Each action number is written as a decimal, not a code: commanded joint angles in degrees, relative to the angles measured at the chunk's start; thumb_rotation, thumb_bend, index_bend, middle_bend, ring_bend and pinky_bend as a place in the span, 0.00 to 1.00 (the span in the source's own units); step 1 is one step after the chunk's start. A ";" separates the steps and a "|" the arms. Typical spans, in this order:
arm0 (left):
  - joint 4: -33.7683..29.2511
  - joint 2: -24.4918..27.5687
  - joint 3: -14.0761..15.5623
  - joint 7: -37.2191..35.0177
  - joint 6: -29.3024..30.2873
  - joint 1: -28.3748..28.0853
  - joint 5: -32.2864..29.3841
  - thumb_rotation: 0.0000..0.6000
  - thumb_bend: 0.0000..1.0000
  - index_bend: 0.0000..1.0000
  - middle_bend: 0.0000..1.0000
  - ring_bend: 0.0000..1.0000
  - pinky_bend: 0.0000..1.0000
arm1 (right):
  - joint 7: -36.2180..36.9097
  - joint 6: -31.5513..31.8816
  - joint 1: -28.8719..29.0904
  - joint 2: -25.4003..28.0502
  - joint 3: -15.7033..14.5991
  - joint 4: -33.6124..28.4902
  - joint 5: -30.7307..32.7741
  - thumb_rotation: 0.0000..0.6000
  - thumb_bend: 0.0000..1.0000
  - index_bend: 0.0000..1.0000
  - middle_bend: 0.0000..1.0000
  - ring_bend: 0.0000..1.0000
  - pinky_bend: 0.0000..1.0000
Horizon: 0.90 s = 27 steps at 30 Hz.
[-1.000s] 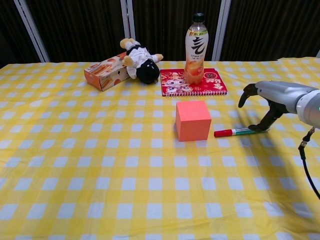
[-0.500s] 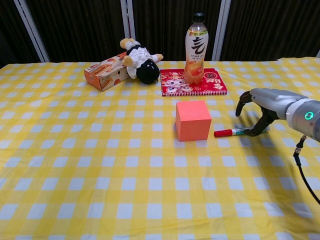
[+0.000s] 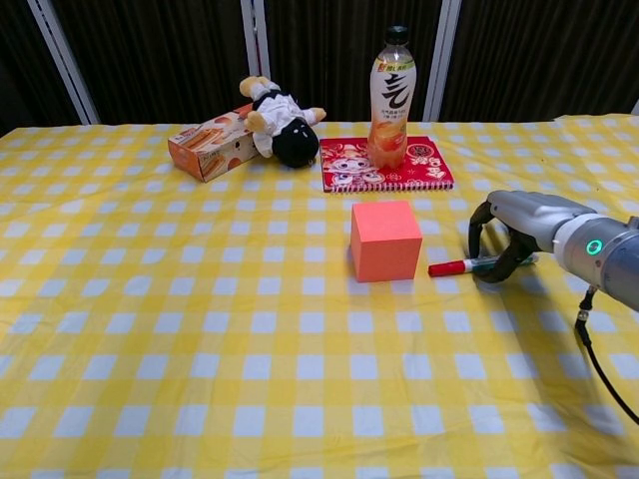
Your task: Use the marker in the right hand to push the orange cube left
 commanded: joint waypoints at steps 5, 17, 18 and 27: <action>-0.12 0.05 0.07 -0.12 0.01 0.02 -0.01 1.00 0.00 0.00 0.00 0.00 0.02 | 0.87 1.13 -0.05 0.73 0.21 -1.58 -1.42 1.00 0.47 0.58 0.24 0.00 0.02; -0.48 0.20 0.13 -0.30 -0.14 -0.01 -0.17 1.00 0.00 0.00 0.00 0.00 0.02 | -0.67 4.80 -0.07 6.01 1.95 -9.28 -1.95 1.00 0.49 0.58 0.24 0.00 0.02; -0.50 0.21 0.14 -0.30 -0.12 0.00 -0.16 1.00 0.00 0.00 0.00 0.00 0.02 | -0.91 5.05 -0.07 6.40 2.08 -9.77 -1.65 1.00 0.49 0.58 0.24 0.00 0.02; -0.66 0.25 0.20 -0.35 -0.11 0.00 -0.10 1.00 0.00 0.00 0.00 0.00 0.02 | -1.55 5.71 -0.22 7.71 1.78 -11.33 0.33 1.00 0.49 0.58 0.24 0.00 0.02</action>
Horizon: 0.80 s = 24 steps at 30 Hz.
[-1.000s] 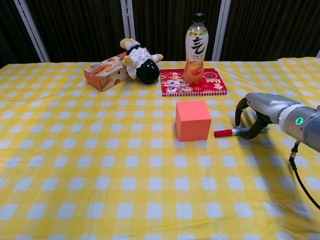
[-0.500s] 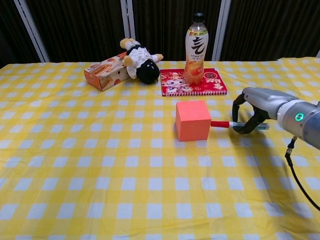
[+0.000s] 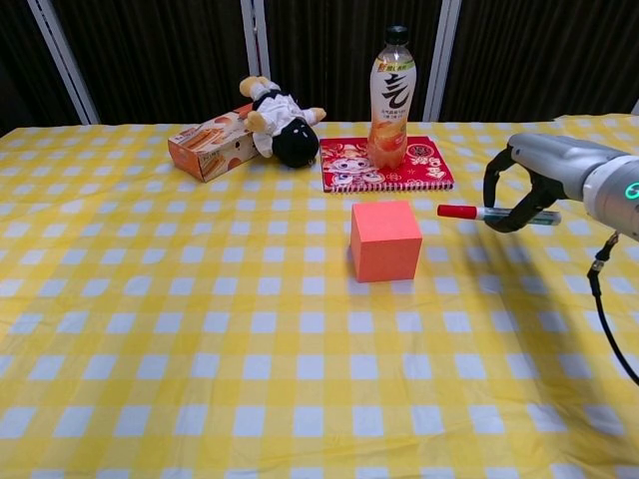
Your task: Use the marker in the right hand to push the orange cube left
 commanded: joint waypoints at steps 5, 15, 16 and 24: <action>-0.17 0.05 0.01 -0.07 0.00 0.00 -0.02 1.00 0.00 0.00 0.00 0.00 0.02 | -0.35 -0.80 0.62 -1.35 -0.82 2.15 1.10 1.00 0.49 0.58 0.24 0.00 0.02; -0.41 0.45 0.20 -0.90 -0.51 -0.08 -0.19 1.00 0.00 0.00 0.00 0.00 0.02 | -0.77 -1.83 2.43 -5.16 -0.38 6.33 3.11 1.00 0.49 0.58 0.25 0.00 0.02; -0.43 0.51 0.23 -0.93 -0.56 -0.09 -0.17 1.00 0.00 0.00 0.00 0.00 0.02 | -1.01 -1.80 2.76 -5.54 -0.19 6.45 3.25 1.00 0.49 0.58 0.25 0.00 0.02; -0.75 1.33 0.53 -2.63 -2.11 -0.57 -0.51 1.00 0.00 0.00 0.00 0.00 0.02 | -4.24 -0.54 5.65 -8.78 0.66 5.18 4.02 1.00 0.50 0.59 0.25 0.00 0.02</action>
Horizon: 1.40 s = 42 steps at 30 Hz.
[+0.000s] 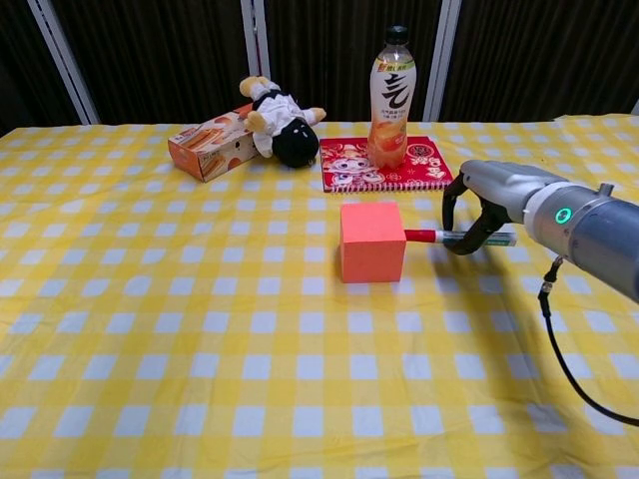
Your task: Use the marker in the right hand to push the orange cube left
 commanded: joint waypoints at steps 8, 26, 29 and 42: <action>-0.05 0.50 0.05 -1.29 -0.24 -0.22 0.08 1.00 0.00 0.00 0.00 0.00 0.02 | -3.05 1.69 3.04 -4.05 1.08 -0.19 1.26 1.00 0.50 0.60 0.26 0.00 0.02; -0.50 0.63 0.45 -1.15 0.03 -0.18 0.90 1.00 0.00 0.00 0.00 0.00 0.02 | -4.60 5.82 -0.27 -0.23 -1.06 -4.45 3.17 1.00 0.50 0.60 0.26 0.00 0.02; -0.50 0.59 0.48 -1.09 0.08 -0.17 0.98 1.00 0.00 0.00 0.00 0.00 0.02 | -4.89 6.85 -0.67 -0.04 -1.34 -5.50 3.05 1.00 0.50 0.60 0.26 0.00 0.02; -0.01 0.90 0.91 -1.98 0.09 -0.32 2.05 1.00 0.00 0.00 0.00 0.00 0.02 | -7.33 9.44 1.81 -5.38 1.85 -3.27 5.24 1.00 0.50 0.60 0.26 0.00 0.02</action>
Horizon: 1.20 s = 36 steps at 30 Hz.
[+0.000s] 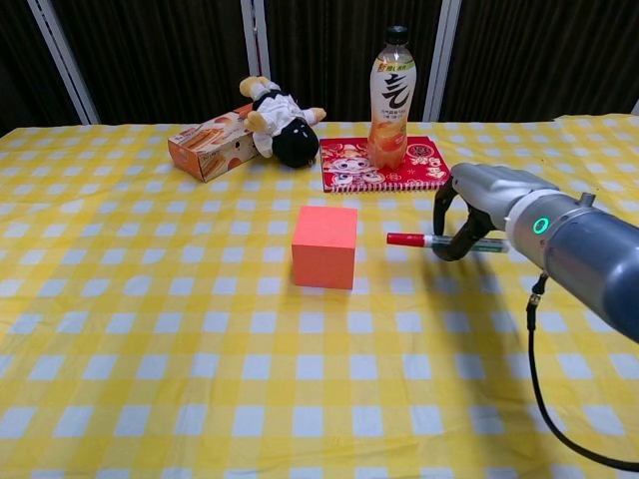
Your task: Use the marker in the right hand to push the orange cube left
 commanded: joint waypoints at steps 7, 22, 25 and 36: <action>-0.01 0.31 0.12 -0.81 -0.17 -0.19 0.32 1.00 0.00 0.00 0.00 0.00 0.02 | -2.80 -0.58 3.72 -6.17 1.74 4.47 1.64 1.00 0.50 0.60 0.26 0.00 0.02; 0.14 0.34 0.24 -0.94 -0.08 -0.19 0.47 1.00 0.00 0.00 0.00 0.00 0.02 | -4.00 -1.55 8.39 -13.67 4.75 8.76 1.33 1.00 0.50 0.60 0.26 0.00 0.02; 0.12 0.35 0.25 -0.88 -0.12 -0.19 0.40 1.00 0.00 0.00 0.00 0.00 0.02 | -4.25 -1.05 8.13 -13.43 4.65 8.63 1.09 1.00 0.50 0.60 0.26 0.00 0.02; -0.22 0.43 0.37 -0.84 -0.14 -0.19 0.52 1.00 0.00 0.00 0.00 0.00 0.02 | -5.17 3.04 4.05 -9.29 4.00 5.54 1.96 1.00 0.50 0.60 0.26 0.00 0.02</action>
